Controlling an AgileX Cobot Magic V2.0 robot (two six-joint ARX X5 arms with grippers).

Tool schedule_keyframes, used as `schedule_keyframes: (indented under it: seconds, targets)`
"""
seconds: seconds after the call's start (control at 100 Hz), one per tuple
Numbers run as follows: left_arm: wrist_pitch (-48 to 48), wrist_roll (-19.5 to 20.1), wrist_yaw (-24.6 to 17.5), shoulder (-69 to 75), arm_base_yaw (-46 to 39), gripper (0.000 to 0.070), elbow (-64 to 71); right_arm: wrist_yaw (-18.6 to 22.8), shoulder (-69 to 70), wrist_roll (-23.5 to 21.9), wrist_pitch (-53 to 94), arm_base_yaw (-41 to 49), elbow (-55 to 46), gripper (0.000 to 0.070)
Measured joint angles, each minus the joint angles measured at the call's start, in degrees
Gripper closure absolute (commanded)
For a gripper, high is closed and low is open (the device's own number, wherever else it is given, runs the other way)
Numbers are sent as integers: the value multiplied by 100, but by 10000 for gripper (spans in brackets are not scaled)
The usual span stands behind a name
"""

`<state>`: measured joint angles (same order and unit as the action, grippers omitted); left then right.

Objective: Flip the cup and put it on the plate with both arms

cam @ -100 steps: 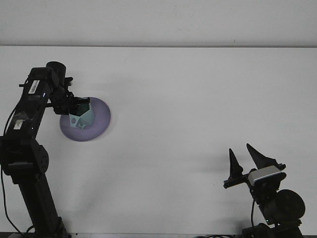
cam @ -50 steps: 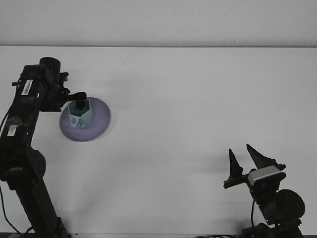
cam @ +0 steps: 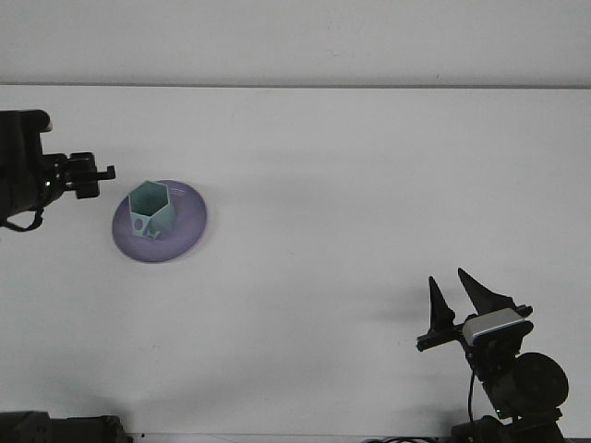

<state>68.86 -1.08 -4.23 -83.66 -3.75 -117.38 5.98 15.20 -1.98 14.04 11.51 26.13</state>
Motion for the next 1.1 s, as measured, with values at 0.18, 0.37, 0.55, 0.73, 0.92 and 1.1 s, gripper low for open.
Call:
schedule_keyframes:
  seconds: [0.18, 0.37, 0.55, 0.73, 0.92, 1.1]
  targets:
    - [-232, 63, -4, 901, 181, 688, 358, -313, 0, 4, -2, 0, 0, 700]
    - [-1766, 238, -4, 2100, 223, 688, 2573, -752, 0, 4, 66, 0, 0, 700]
    - [-3871, 269, -15, 3974, 424, 688, 5421, -1027, 0, 15, 144, 0, 0, 700]
    - [-5919, 262, -15, 5635, 481, 688, 8004, -1036, 0, 219, 2, 0, 0, 700]
    - [-6411, 162, -17, 6450, 496, 688, 9261, -1228, 0, 407, 0, 0, 0, 700]
    - [-6990, 66, -17, 6459, 496, 687, 9311, -1224, 0, 459, 2, 0, 0, 700]
